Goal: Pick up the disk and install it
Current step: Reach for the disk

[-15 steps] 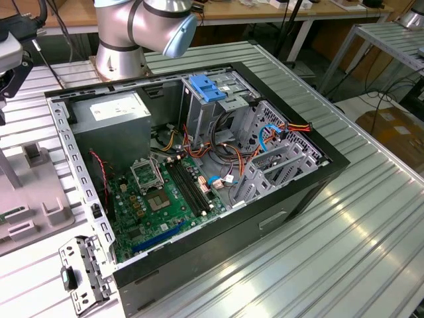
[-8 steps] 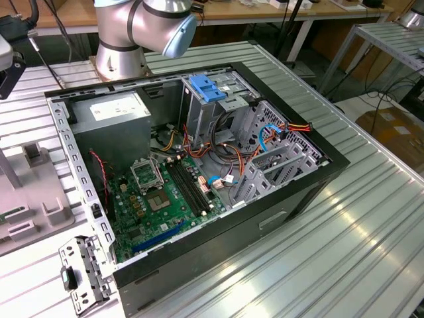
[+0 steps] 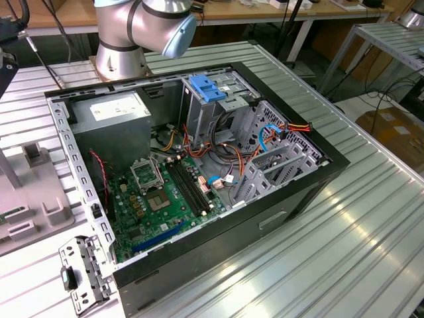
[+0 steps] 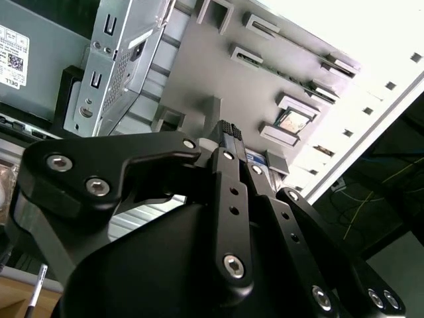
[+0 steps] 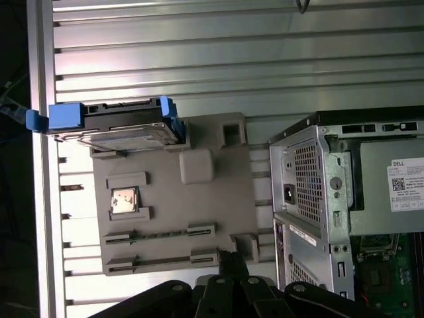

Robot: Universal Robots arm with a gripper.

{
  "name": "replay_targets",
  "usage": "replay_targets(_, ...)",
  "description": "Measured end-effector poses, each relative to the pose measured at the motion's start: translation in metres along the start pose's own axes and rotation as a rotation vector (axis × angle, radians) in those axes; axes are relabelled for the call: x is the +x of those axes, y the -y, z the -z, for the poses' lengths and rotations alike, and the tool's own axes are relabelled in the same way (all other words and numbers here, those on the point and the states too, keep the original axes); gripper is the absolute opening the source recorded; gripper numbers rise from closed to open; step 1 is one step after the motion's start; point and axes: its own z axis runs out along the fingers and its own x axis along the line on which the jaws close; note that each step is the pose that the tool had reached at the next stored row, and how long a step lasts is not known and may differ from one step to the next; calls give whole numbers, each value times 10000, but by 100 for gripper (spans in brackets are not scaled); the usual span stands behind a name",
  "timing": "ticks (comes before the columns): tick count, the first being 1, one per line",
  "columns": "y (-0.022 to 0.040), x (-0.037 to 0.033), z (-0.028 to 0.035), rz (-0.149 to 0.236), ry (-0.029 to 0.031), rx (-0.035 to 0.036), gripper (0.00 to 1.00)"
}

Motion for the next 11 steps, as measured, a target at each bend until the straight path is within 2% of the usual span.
replay_targets(11,7,88,-7,0,0,0,11)
